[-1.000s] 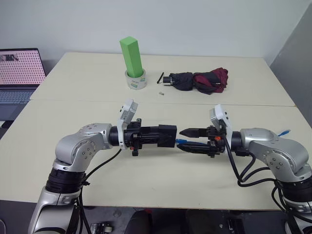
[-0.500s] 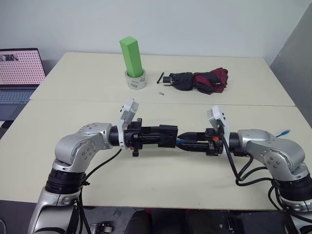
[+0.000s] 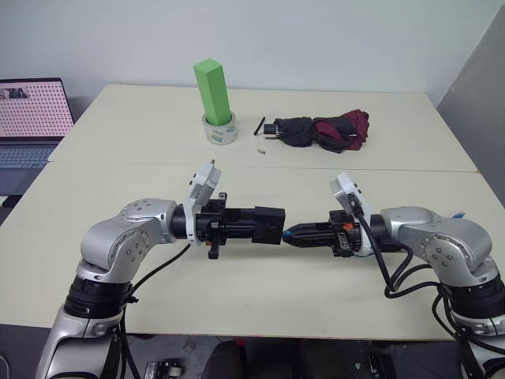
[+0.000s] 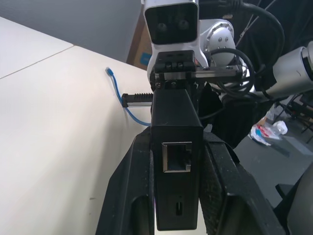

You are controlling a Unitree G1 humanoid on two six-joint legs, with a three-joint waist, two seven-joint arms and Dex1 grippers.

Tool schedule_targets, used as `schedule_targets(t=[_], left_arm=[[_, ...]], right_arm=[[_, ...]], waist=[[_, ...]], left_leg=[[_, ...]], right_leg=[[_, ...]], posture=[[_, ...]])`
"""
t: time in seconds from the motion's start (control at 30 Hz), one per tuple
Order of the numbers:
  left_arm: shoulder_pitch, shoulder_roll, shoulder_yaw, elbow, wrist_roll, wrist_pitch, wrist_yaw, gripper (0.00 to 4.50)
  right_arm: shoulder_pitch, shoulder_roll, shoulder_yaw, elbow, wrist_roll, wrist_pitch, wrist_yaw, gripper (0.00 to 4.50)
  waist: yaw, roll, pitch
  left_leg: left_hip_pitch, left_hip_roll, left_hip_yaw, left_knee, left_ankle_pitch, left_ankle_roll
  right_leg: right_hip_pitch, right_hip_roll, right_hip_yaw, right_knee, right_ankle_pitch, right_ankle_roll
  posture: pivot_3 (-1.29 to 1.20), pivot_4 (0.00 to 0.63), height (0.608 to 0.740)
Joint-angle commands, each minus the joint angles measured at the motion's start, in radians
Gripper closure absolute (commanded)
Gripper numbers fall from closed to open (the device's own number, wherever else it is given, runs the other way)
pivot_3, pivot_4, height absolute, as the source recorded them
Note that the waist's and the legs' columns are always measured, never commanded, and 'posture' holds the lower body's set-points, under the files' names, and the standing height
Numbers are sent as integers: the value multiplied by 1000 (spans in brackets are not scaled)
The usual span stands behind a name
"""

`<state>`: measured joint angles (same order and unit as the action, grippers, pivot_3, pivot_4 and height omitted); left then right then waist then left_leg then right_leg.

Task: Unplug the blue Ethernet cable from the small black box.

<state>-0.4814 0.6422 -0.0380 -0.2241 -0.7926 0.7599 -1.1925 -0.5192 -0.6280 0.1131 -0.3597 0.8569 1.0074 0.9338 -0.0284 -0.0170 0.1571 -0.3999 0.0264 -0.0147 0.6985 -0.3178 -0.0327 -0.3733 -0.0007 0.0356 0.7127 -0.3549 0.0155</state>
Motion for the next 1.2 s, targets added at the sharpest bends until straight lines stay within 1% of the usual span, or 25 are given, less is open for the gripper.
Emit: schedule_targets(t=[0.03, 0.2, 0.4, 0.5, 0.67, 0.73, 0.77, 0.83, 0.93, 0.97, 1.07, 1.2], left_arm=[[19, 27, -37, -23, 27, -16, -43, 3712], [33, 60, -38, 10, 68, -60, -66, 3713], [32, 77, -32, 26, 74, -76, -73, 3716], [28, 76, -35, 29, 77, -79, -72, 3716], [19, 47, -50, 14, 69, -69, -53, 3716], [17, 42, -54, 11, 65, -67, -52, 3716], [16, 41, -54, 11, 64, -66, -52, 3716], [14, 41, -55, 13, 64, -64, -57, 3716], [5, 43, -54, 26, 71, -65, -70, 3716], [4, 43, -53, 28, 71, -65, -71, 3716], [3, 41, -53, 28, 71, -64, -75, 3716], [5, 39, -56, 24, 70, -62, -76, 3716]], right_arm=[[-31, -8, -39, 5, 25, 1, 15, 4477], [-14, -49, -52, 13, 10, 5, 46, 4477], [8, -73, -56, -1, -2, -7, 57, 4477], [15, -70, -54, -10, -8, -17, 52, 4477], [16, -47, -30, -60, -13, -33, 37, 4477], [17, -38, -26, -71, -18, -35, 23, 3772], [18, -37, -23, -77, -19, -39, 25, 3699], [23, -46, -18, -97, -20, -44, 31, 3132], [29, -72, -32, -115, -3, -36, 45, 2429], [31, -75, -40, -115, 7, -29, 43, 2264], [42, -70, -51, -112, 15, -28, 22, 2255], [58, -31, -47, -98, -16, -55, -28, 2255]], waist=[[0, 0, 0], [0, 0, 0], [0, 0, 0], [0, 0, 0], [0, 0, 0], [0, 0, 0], [0, 0, 0], [0, 0, 0], [0, 0, 0], [0, 0, 0], [0, 0, 0], [0, 0, 0]], left_leg=[[0, 0, 0, 0, 0, 0], [0, 0, 0, 0, 0, 0], [0, 0, 0, 0, 0, 0], [0, 0, 0, 0, -2, 3], [0, 0, 0, 0, -2, 3], [0, 0, 0, 0, -2, 3], [0, 0, 0, 0, -2, 3], [0, 0, 0, 0, -2, 3], [0, 0, 0, 0, -2, 3], [0, 0, 0, 0, -2, 3], [0, 0, 0, 0, -2, 3], [0, 0, 0, -1, -2, 3]], right_leg=[[0, 0, 0, 0, 0, 0], [0, 0, 0, 0, 0, 0], [0, 0, 0, 0, 0, 0], [0, 0, 0, 0, 0, 0], [0, 0, 0, 0, 0, 0], [0, 0, 0, 0, 0, 0], [0, 0, 0, 0, 0, 0], [0, 0, 0, 0, 0, 0], [0, 0, 0, 0, 0, 0], [0, 0, 0, 0, 0, 0], [0, 0, 0, -1, 0, 0], [0, 0, 0, 0, 0, 0]], posture=[[0, 150, 740], [0, 150, 740], [0, 150, 740], [0, 150, 740], [0, 150, 740], [0, 150, 740], [0, 150, 740], [0, 150, 740], [0, 150, 740], [0, 150, 740], [0, 150, 740], [0, 150, 740]])
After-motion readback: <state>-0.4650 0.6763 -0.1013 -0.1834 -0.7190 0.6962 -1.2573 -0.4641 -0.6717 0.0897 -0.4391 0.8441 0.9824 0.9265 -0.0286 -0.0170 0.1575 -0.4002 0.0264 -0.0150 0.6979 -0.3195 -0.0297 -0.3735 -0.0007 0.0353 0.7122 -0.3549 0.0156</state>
